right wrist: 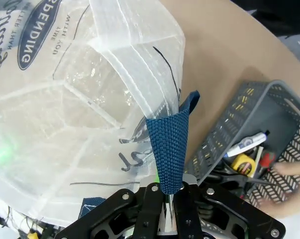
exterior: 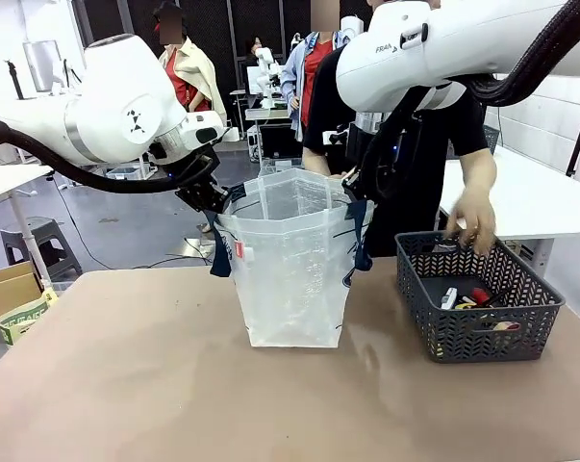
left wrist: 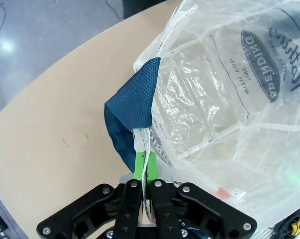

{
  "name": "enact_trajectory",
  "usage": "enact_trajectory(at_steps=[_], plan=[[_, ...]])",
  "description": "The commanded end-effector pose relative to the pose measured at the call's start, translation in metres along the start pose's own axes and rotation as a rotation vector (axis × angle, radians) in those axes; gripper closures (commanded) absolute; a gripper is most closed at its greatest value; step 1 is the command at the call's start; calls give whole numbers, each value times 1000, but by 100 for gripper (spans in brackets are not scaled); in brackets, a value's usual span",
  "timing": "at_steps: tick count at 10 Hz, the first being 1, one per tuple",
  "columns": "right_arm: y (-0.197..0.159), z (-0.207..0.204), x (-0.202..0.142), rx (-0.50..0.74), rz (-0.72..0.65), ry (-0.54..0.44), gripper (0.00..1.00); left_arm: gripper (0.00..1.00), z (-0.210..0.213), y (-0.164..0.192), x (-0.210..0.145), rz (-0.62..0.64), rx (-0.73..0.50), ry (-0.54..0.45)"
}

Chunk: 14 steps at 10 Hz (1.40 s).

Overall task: Transfer purchased items from the store into the shopping bag.
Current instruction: Open the Reusable shopping bag in the center of the table, then move the Reusable shopping bag to the right side of the table.

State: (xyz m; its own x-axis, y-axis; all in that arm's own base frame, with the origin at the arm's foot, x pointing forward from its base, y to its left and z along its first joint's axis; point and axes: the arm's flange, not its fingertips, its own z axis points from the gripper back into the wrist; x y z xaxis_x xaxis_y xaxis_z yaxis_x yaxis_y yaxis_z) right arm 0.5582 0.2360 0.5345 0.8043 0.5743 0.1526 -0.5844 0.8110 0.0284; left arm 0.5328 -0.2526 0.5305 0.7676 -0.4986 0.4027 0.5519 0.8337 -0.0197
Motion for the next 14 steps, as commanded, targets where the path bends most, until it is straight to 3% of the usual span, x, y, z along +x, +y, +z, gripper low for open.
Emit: enact_trajectory(at_steps=[1, 14], plan=[[-2, 0, 0, -1, -5, 0, 100, 100, 1, 1, -1, 3, 9, 2], [-2, 0, 0, -1, -5, 0, 100, 100, 1, 1, -1, 3, 9, 2]])
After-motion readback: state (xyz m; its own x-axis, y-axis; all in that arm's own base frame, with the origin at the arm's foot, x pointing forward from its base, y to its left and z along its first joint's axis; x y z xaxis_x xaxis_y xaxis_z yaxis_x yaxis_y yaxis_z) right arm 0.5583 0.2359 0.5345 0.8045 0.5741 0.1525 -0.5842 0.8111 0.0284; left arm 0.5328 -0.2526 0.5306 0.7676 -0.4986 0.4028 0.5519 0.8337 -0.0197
